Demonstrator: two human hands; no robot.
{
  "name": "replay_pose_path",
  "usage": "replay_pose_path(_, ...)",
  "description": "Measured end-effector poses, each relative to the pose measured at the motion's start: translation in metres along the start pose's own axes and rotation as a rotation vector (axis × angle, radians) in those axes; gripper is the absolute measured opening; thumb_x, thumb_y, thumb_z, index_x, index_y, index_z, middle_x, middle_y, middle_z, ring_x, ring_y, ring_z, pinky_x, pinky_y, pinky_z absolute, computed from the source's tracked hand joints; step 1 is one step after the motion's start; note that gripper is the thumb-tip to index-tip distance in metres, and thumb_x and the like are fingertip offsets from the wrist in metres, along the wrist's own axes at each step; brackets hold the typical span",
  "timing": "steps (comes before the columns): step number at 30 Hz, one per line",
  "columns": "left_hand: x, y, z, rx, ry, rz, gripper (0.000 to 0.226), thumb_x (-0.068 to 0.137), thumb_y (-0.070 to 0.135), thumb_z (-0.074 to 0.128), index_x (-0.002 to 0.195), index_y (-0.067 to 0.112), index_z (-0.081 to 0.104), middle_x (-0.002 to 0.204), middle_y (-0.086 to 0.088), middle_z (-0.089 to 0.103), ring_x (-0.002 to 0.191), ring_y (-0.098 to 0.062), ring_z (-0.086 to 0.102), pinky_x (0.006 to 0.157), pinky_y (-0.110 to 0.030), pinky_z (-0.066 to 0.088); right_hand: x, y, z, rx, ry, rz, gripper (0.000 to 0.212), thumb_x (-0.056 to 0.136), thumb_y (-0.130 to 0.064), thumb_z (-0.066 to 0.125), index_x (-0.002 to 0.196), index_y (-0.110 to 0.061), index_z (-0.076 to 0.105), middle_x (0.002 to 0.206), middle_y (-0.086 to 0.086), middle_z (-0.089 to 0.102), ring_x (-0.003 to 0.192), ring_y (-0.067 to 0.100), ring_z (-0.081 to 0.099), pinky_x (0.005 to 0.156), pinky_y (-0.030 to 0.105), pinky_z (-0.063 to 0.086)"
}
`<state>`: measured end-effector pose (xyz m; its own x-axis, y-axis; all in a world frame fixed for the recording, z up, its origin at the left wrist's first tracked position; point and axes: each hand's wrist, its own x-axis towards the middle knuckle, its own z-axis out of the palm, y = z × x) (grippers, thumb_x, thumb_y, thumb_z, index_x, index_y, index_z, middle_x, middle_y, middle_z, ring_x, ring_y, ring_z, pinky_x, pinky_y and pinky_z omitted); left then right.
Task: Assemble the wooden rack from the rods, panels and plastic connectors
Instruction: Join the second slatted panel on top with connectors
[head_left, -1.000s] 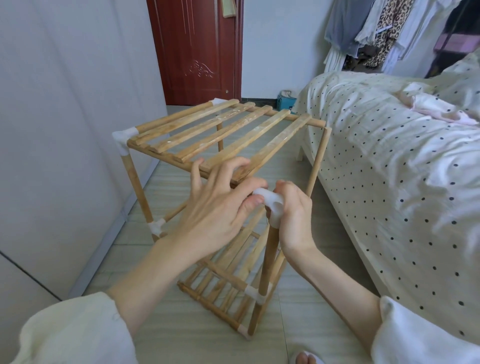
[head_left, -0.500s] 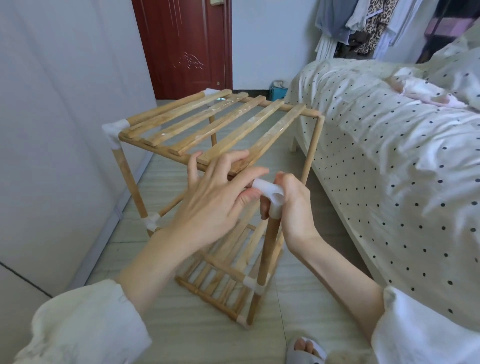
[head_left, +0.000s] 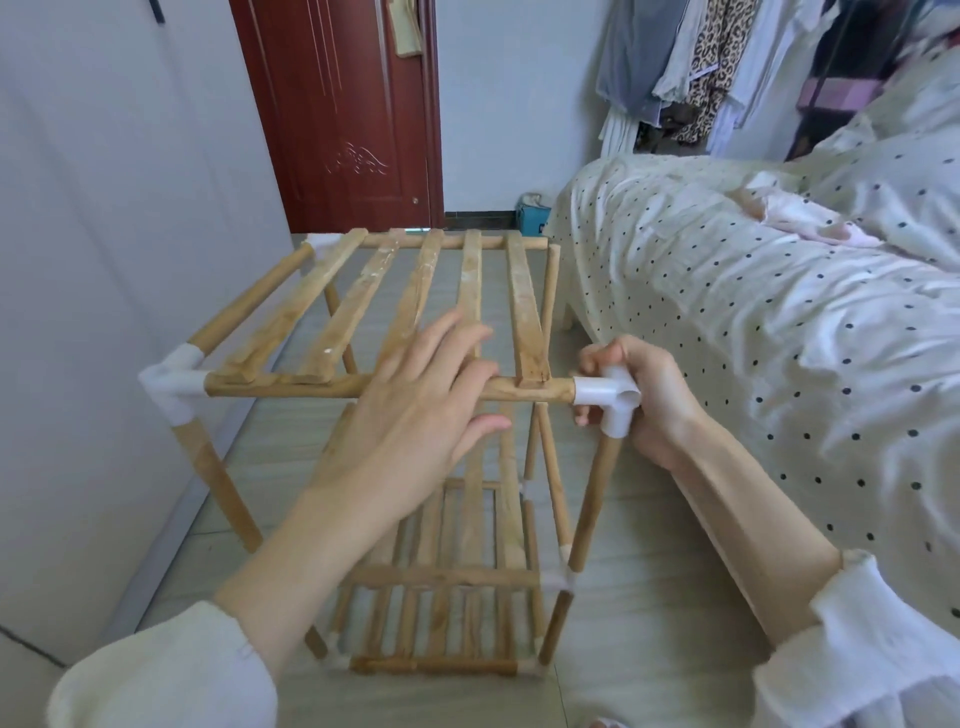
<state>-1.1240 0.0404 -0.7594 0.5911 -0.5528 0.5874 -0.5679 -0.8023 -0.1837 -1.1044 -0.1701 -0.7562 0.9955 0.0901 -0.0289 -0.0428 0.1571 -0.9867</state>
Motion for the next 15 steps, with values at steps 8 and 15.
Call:
replay_pose_path(8, 0.020, -0.001, 0.003, -0.014, -0.056, 0.085, 0.046, 0.090, 0.043, 0.030, 0.079, 0.012, 0.062, 0.090, -0.002, 0.067, 0.110, -0.023, 0.062, 0.085, -0.036, 0.050, 0.021, -0.009, -0.001, 0.047, 0.041, 0.122, 0.056, 0.095, -0.051, 0.031, 0.063, -0.009, 0.049, 0.052, 0.007, 0.046, 0.047, 0.018, 0.040, 0.053, 0.029, 0.033)
replay_pose_path(15, 0.019, 0.002, 0.007, -0.060, 0.020, 0.078, 0.043, 0.091, 0.039, 0.036, 0.076, 0.010, 0.065, 0.089, 0.000, 0.068, 0.097, -0.021, 0.067, 0.072, -0.027, 0.047, 0.017, -0.007, 0.001, -0.016, 0.123, 0.160, 0.054, 0.097, -0.044, 0.032, 0.056, -0.011, 0.043, 0.041, -0.002, 0.034, 0.042, 0.015, 0.027, 0.050, 0.028, 0.026)
